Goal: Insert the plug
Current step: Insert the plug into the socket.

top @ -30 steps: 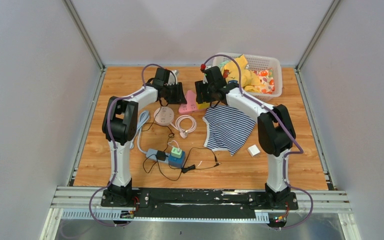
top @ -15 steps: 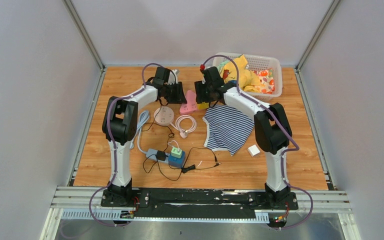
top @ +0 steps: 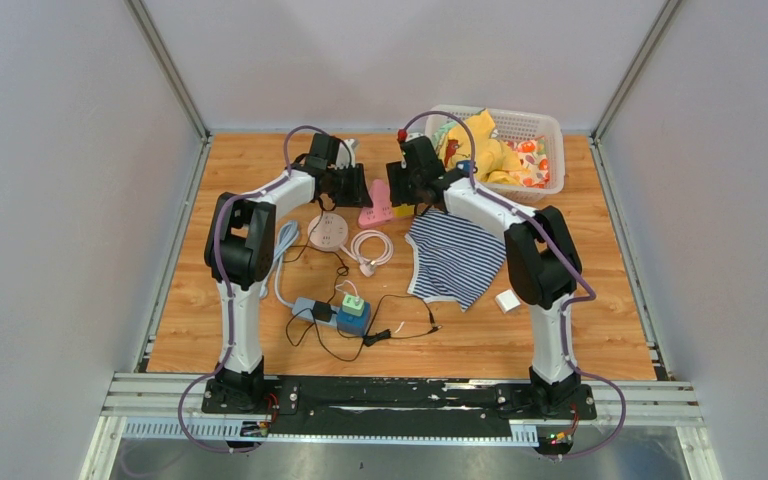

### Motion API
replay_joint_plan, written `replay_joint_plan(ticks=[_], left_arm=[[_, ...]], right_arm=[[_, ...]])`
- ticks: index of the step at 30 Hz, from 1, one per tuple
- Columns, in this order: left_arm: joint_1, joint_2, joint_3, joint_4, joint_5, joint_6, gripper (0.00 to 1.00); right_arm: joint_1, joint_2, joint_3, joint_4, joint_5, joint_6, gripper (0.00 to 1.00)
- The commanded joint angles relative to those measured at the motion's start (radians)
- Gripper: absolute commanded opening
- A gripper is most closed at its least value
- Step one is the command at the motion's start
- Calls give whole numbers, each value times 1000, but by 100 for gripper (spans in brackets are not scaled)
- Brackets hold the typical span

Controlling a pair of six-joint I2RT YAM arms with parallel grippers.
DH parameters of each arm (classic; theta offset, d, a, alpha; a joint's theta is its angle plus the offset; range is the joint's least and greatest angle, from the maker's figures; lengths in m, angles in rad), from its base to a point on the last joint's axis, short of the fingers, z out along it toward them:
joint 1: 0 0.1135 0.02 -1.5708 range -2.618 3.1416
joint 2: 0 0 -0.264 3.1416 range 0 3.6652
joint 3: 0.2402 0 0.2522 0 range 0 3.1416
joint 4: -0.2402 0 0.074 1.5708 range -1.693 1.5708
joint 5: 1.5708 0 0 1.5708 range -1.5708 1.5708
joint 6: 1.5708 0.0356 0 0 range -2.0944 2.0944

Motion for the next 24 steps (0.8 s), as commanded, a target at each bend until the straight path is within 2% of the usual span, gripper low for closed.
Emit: replay_joint_plan(ticks=[1, 6, 17, 24], left_arm=[[5, 27, 30, -22, 15, 14, 37], [5, 27, 30, -27, 17, 20, 36], [7, 37, 27, -39, 23, 17, 35], [23, 13, -2, 26, 79, -69, 36]], right_arm=[[43, 117, -177, -145, 51, -7, 0], [66, 112, -252, -76, 58, 22, 0], [47, 120, -300, -43, -107, 64, 0], [114, 121, -312, 20, -31, 48, 0]])
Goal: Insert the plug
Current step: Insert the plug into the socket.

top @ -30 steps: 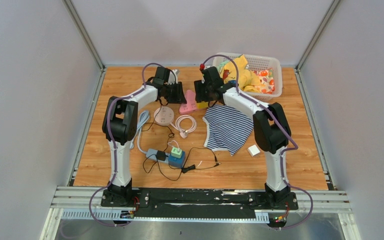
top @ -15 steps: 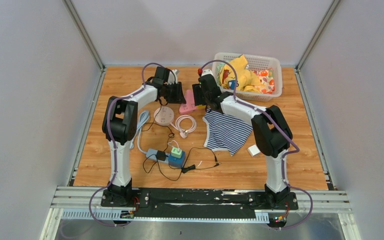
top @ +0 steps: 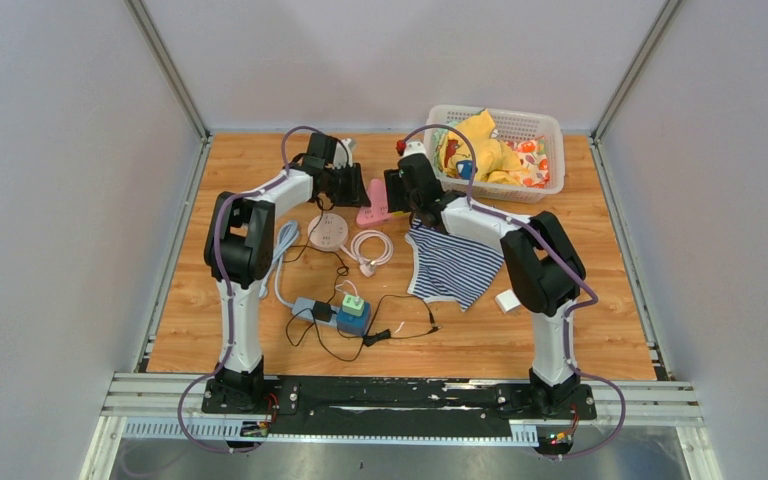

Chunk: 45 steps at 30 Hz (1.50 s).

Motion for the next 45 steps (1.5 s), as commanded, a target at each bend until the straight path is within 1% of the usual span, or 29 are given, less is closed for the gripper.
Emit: replay_joint_plan(ticks=[1, 5, 8, 12, 13, 15, 18, 22, 25, 27, 31, 34, 38, 39, 41, 44, 45], left_arm=[[16, 7, -6, 25, 64, -63, 35], [16, 17, -12, -4, 45, -38, 35], [16, 22, -18, -4, 41, -35, 34], [16, 35, -1, -18, 39, -31, 33], [16, 38, 3, -20, 39, -29, 33], [16, 40, 9, -26, 38, -27, 33], [16, 42, 15, -31, 33, -21, 33], [16, 49, 27, -47, 32, -3, 33], [16, 55, 33, -54, 31, 4, 32], [16, 57, 34, -53, 33, 3, 32], [16, 56, 38, -56, 30, 7, 32], [16, 57, 49, -65, 27, 13, 32], [16, 53, 53, -73, 24, 16, 32], [16, 54, 54, -73, 24, 15, 32], [16, 53, 54, -74, 25, 13, 32], [16, 50, 51, -71, 28, 10, 32], [16, 47, 50, -72, 29, 10, 32]], right_arm=[[72, 150, -123, -254, -107, 47, 0], [62, 92, -147, -214, -105, 38, 0], [33, 63, -81, -263, -138, 32, 16], [8, 35, 44, -330, -194, 8, 41], [1, 26, 66, -336, -208, 2, 49], [-17, 18, 110, -348, -237, -2, 58], [-42, 1, 142, -371, -254, -3, 66], [-70, -42, 139, -376, -282, -10, 71], [-90, -62, 139, -378, -314, -18, 79], [-101, -70, 137, -381, -329, -24, 79], [-114, -86, 134, -385, -363, -23, 76], [-121, -101, 143, -389, -381, -19, 77], [-131, -125, 150, -390, -371, -15, 78], [-132, -127, 150, -391, -366, -16, 76], [-136, -120, 152, -391, -356, -18, 70], [-140, -95, 146, -392, -355, -21, 51], [-140, -85, 143, -392, -353, -23, 43]])
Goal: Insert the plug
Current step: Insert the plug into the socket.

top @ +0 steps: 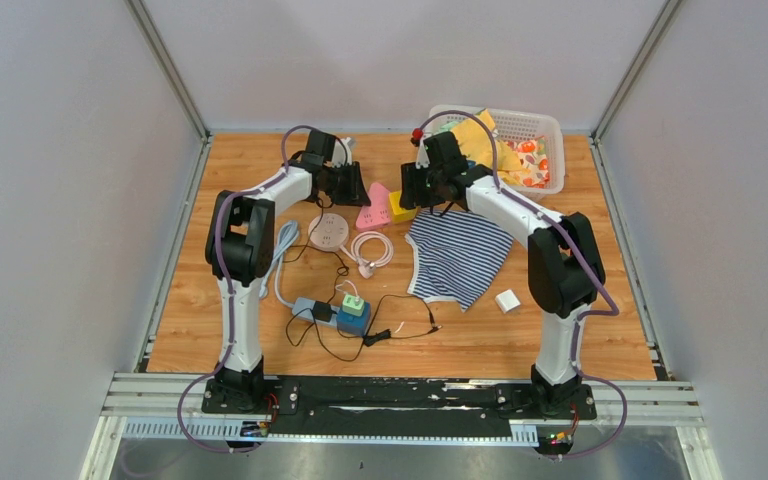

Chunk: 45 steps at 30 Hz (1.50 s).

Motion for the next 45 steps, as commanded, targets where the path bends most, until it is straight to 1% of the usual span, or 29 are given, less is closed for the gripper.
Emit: replay_joint_plan(ticks=[1, 3, 8, 13, 18, 23, 27, 30, 32, 33, 35, 37, 40, 41, 43, 44, 45], left_arm=[[-3, 23, 10, -35, -19, 18, 32], [-3, 23, 8, -35, -17, 17, 32], [-3, 20, -10, -23, -13, 11, 32], [-3, 4, 1, -38, 10, 16, 32], [-3, -41, 47, -51, -4, -9, 34], [-3, -84, 84, -39, -21, -56, 40], [-3, -122, 109, -44, -26, -74, 43], [-3, -164, 87, -42, -35, -71, 47], [-3, -208, 50, -33, -40, -64, 49], [-3, -235, 28, -31, -42, -57, 50], [-3, -298, -39, -18, -51, -44, 59], [-3, -371, -103, -10, -72, -30, 63], [-3, -505, -210, 5, -96, -11, 65], [-3, -546, -241, 6, -103, -2, 69], [-3, -628, -309, 7, -122, 10, 74], [-4, -669, -345, 11, -127, 14, 95], [-4, -712, -381, 15, -130, 16, 99]], right_arm=[[-17, 24, 10, -30, 7, -4, 40], [-16, 53, 5, -32, 5, 0, 36], [-16, 109, -33, -56, -10, 19, 34], [-16, 79, -92, -69, 31, 30, 34], [-18, 18, -41, -110, 27, 16, 38], [-21, -43, 45, -178, 15, 3, 50], [-32, -111, 32, -196, 15, 25, 62], [-44, -191, -26, -200, 47, 54, 77], [-53, -246, -71, -210, 92, 73, 93], [-55, -277, -93, -216, 122, 81, 98], [-65, -338, -138, -233, 188, 100, 100], [-74, -402, -184, -253, 288, 125, 100], [-99, -495, -239, -305, 422, 193, 100], [-108, -522, -249, -334, 474, 229, 100], [-128, -571, -271, -373, 529, 275, 100], [-138, -591, -287, -383, 544, 295, 100], [-149, -612, -306, -390, 569, 311, 100]])
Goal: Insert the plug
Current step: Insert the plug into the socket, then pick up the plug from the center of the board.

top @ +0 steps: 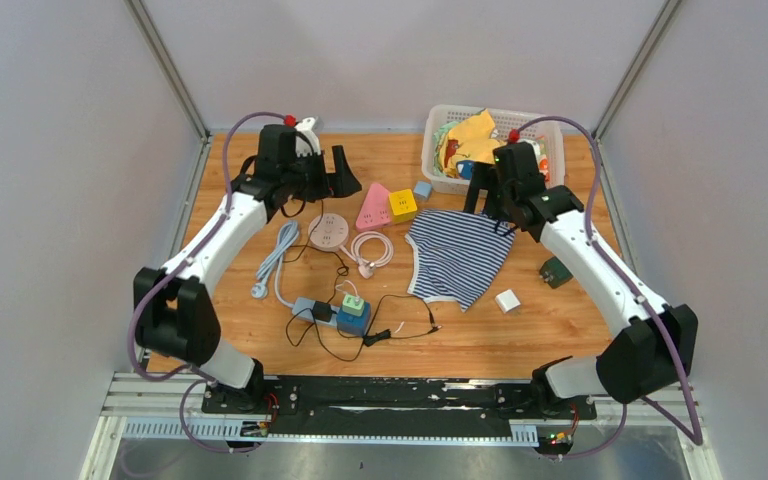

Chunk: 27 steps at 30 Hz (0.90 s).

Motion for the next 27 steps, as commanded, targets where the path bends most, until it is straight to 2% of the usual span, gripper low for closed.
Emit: replay_joint_plan(ticks=[1, 7, 10, 14, 19, 27], left_arm=[[-4, -174, -132, 22, -41, 36, 100], [-13, -436, -389, 23, -10, 71, 100], [-13, -563, -518, 16, -17, 80, 100], [-13, -651, -646, 34, -24, 81, 100], [-12, -659, -642, -47, -48, 103, 100], [-9, -691, -634, -82, -122, 80, 100]], right_arm=[[-56, -95, -64, -117, 205, 145, 100], [-165, -133, -169, -165, 370, 270, 100], [-248, -114, -224, -160, 354, 296, 100], [-337, -59, -259, -149, 324, 304, 99], [-399, -12, -282, -122, 298, 292, 98], [-486, -24, -355, -31, 220, 267, 89]])
